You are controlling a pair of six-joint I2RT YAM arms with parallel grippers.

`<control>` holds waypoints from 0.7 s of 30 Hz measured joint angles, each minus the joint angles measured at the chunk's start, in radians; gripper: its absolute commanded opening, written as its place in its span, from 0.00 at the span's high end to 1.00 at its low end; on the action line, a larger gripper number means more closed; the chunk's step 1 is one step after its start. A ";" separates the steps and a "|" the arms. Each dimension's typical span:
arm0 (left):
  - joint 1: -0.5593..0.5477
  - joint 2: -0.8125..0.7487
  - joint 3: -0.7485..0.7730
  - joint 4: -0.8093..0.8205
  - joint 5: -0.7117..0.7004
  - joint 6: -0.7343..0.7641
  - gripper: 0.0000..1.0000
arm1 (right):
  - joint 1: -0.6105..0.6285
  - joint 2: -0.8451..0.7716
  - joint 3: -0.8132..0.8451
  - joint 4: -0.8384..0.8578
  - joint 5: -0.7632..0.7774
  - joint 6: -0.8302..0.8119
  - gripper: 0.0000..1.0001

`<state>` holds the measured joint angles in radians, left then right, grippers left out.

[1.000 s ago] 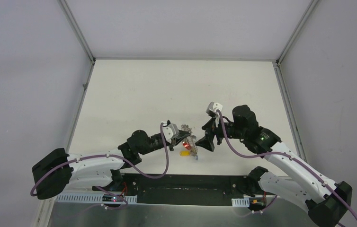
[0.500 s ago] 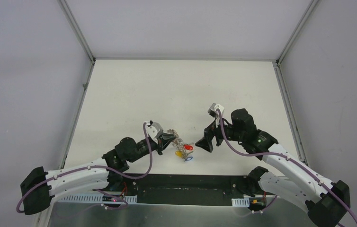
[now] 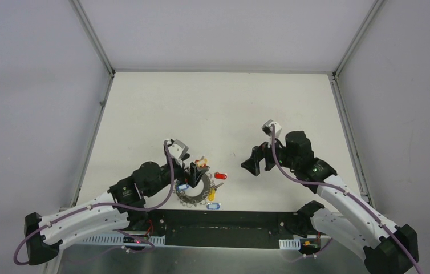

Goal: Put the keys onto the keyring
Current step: Place the keyring at the center of the board, then reset both arms

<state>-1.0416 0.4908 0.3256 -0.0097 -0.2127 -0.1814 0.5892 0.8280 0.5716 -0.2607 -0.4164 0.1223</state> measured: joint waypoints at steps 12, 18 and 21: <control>0.171 0.347 0.291 -0.222 0.027 0.007 0.01 | -0.294 0.008 -0.026 -0.001 0.125 0.016 0.01; 0.521 0.397 0.281 -0.227 0.219 -0.001 0.01 | -0.404 0.013 -0.063 0.034 0.297 0.010 0.00; 0.693 0.406 0.278 -0.216 0.291 0.010 0.01 | -0.406 0.039 -0.105 0.092 0.386 0.000 0.00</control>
<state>-0.3485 0.8970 0.6033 -0.2253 0.0780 -0.1711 0.1837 0.8669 0.4667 -0.1684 -0.0303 0.1219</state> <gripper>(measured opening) 0.990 0.994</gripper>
